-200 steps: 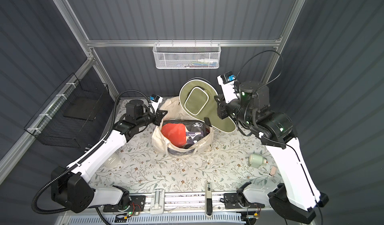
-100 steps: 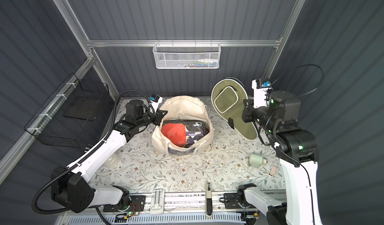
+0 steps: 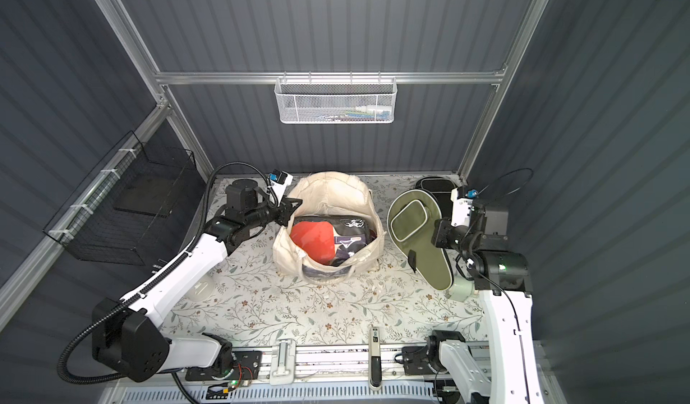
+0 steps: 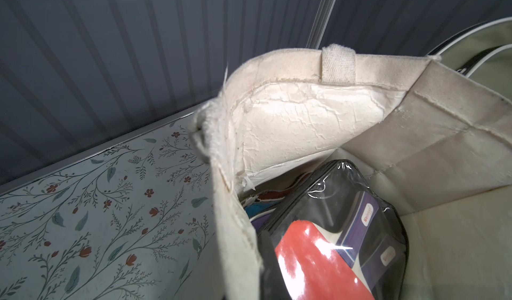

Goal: Remove the ping pong set from the canvas bag
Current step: Place the ping pong set at the center of the board.

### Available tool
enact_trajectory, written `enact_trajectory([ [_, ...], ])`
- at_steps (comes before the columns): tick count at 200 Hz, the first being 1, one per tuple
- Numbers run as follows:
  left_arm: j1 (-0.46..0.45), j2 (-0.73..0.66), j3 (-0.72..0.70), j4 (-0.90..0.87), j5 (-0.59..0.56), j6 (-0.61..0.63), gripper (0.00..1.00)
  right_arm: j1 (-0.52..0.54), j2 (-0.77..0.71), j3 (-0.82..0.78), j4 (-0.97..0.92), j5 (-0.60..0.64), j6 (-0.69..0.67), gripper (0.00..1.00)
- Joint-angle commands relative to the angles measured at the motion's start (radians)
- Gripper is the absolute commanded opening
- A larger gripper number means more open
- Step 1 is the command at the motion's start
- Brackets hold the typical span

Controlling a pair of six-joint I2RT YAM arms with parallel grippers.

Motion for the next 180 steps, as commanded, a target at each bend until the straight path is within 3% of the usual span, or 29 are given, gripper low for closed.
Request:
enact_trajectory([
  [1,0.0,-0.007,0.009,0.124,0.054,-0.012,0.0,-0.042,-0.035,-0.078,0.143,-0.144,0.078,0.0],
  [51,0.0,-0.007,0.001,0.123,0.054,-0.018,0.0,-0.095,-0.021,-0.263,0.262,-0.21,0.153,0.0],
  [180,0.0,0.006,-0.008,0.144,0.07,-0.024,0.0,-0.28,0.081,-0.527,0.299,-0.101,0.225,0.0],
])
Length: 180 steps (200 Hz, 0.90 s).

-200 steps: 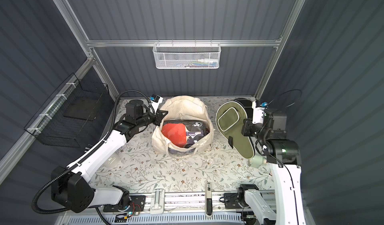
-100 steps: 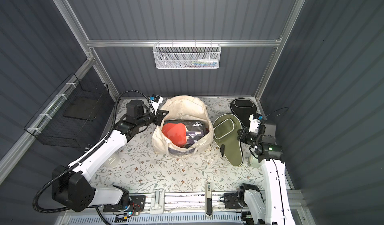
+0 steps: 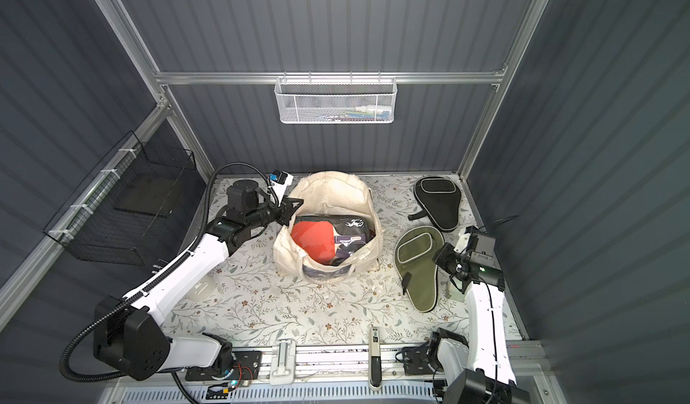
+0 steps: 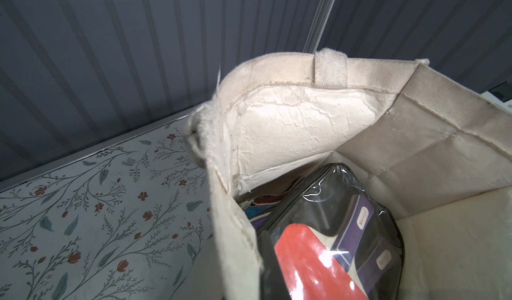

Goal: Remove the ping pong set from the canvas bag
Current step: Place the ping pong set at the center of the board.

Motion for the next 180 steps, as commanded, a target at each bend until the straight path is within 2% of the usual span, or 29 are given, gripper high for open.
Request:
enact_trajectory([
  [1,-0.001,-0.001,0.009,0.104,0.057,-0.002,0.0,-0.021,0.036,-0.02,0.016,0.021,0.017,0.0],
  [42,0.0,-0.006,0.008,0.102,0.042,0.015,0.0,-0.093,0.127,-0.038,0.02,0.02,0.034,0.0],
  [50,-0.001,-0.01,0.002,0.11,0.034,0.016,0.0,-0.1,0.144,-0.031,0.009,0.069,0.032,0.0],
  [80,0.0,-0.016,-0.008,0.125,0.029,0.015,0.0,-0.137,0.181,-0.026,0.011,0.085,0.032,0.0],
  [157,0.0,0.017,-0.011,0.158,0.062,0.006,0.0,-0.14,0.375,0.045,0.054,0.173,0.017,0.0],
  [180,0.0,0.019,-0.013,0.162,0.066,0.006,0.0,-0.138,0.397,0.045,0.077,0.158,0.018,0.0],
])
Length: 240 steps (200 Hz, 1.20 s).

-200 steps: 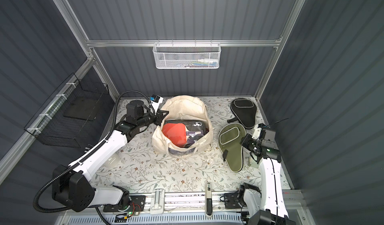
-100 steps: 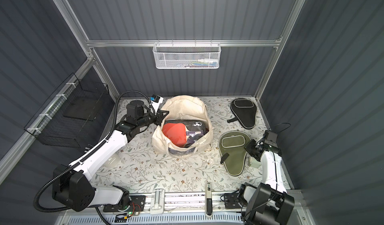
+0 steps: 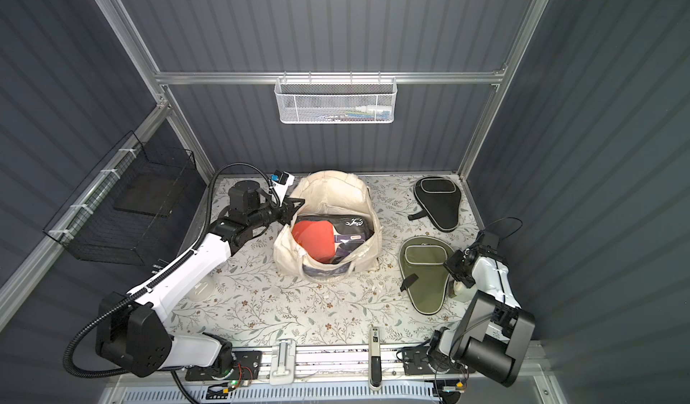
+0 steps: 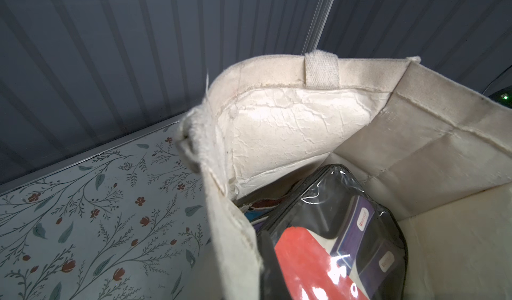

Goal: Remove the ping pong set from the canvas bag
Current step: Place the ping pong set at the center of the board.

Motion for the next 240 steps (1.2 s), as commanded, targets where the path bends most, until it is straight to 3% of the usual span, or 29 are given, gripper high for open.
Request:
enact_trajectory([
  [1,-0.001,-0.002,0.003,0.108,0.056,0.007,0.0,-0.002,0.02,0.02,0.021,0.02,-0.006,0.0],
  [85,-0.001,0.004,0.002,0.118,0.067,-0.003,0.0,0.073,0.111,0.084,0.063,0.022,0.01,0.0],
  [133,-0.001,-0.001,0.005,0.113,0.065,0.0,0.0,0.086,0.142,0.095,0.082,0.041,0.022,0.1],
  [154,-0.001,-0.001,0.006,0.112,0.065,0.0,0.0,0.086,0.155,0.094,0.085,0.04,0.02,0.17],
  [190,-0.001,-0.002,0.012,0.104,0.064,-0.002,0.0,0.087,0.13,0.093,0.072,0.054,0.017,0.4],
  [222,-0.001,-0.006,0.017,0.099,0.062,0.0,0.0,0.102,0.071,0.145,0.012,0.076,0.001,0.51],
  [232,-0.001,-0.005,0.018,0.098,0.063,0.0,0.0,0.118,0.052,0.175,-0.021,0.089,-0.009,0.59],
  [240,-0.001,-0.006,0.022,0.097,0.063,0.001,0.0,0.138,0.035,0.202,-0.046,0.096,-0.02,0.73],
])
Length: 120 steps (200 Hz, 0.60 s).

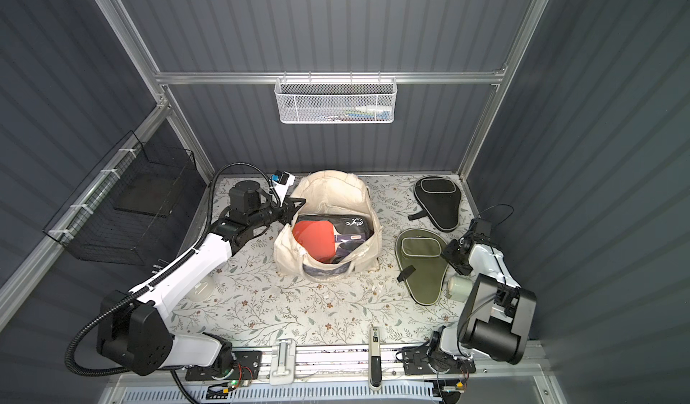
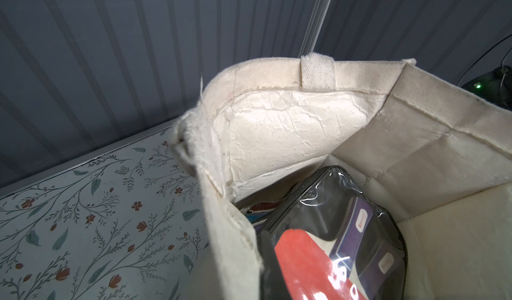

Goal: Remove the ping pong set from the canvas bag
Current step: Place the ping pong set at the center of the board, then pick up the ping pong set from the canvas bag.

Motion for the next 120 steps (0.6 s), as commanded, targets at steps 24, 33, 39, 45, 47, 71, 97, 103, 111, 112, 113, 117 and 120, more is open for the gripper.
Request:
enact_trajectory([
  [24,-0.002,-0.014,0.039,0.064,0.046,0.007,0.0,0.123,-0.111,0.166,-0.155,0.07,-0.053,0.99],
  [33,-0.002,-0.015,0.045,0.057,0.045,0.012,0.0,0.155,-0.132,0.196,-0.178,0.065,-0.058,0.99],
  [39,-0.002,-0.015,0.051,0.051,0.046,0.016,0.0,0.178,-0.148,0.218,-0.195,0.06,-0.066,0.99],
  [45,-0.003,-0.016,0.056,0.044,0.044,0.019,0.0,0.205,-0.165,0.238,-0.207,0.057,-0.076,0.99],
  [47,-0.003,-0.018,0.059,0.043,0.044,0.02,0.0,0.213,-0.17,0.244,-0.211,0.057,-0.078,0.99],
  [71,-0.002,-0.032,0.081,0.028,0.041,0.037,0.0,0.322,-0.224,0.341,-0.26,0.031,-0.131,0.99],
  [97,-0.002,-0.041,0.122,0.001,0.034,0.067,0.0,0.418,-0.274,0.444,-0.291,-0.031,-0.198,0.99],
  [103,-0.003,-0.042,0.132,-0.007,0.03,0.075,0.0,0.441,-0.275,0.47,-0.296,-0.048,-0.212,0.99],
  [111,-0.002,-0.045,0.143,-0.015,0.027,0.085,0.0,0.469,-0.31,0.5,-0.3,-0.079,-0.236,0.99],
  [112,-0.002,-0.045,0.145,-0.015,0.027,0.086,0.0,0.473,-0.312,0.503,-0.301,-0.081,-0.237,0.99],
  [113,-0.002,-0.045,0.147,-0.016,0.027,0.088,0.0,0.477,-0.313,0.505,-0.302,-0.082,-0.239,0.99],
  [117,-0.002,-0.045,0.153,-0.018,0.028,0.092,0.0,0.494,-0.317,0.522,-0.306,-0.085,-0.249,0.99],
  [120,-0.002,-0.045,0.155,-0.021,0.028,0.095,0.0,0.509,-0.32,0.533,-0.31,-0.085,-0.257,0.99],
])
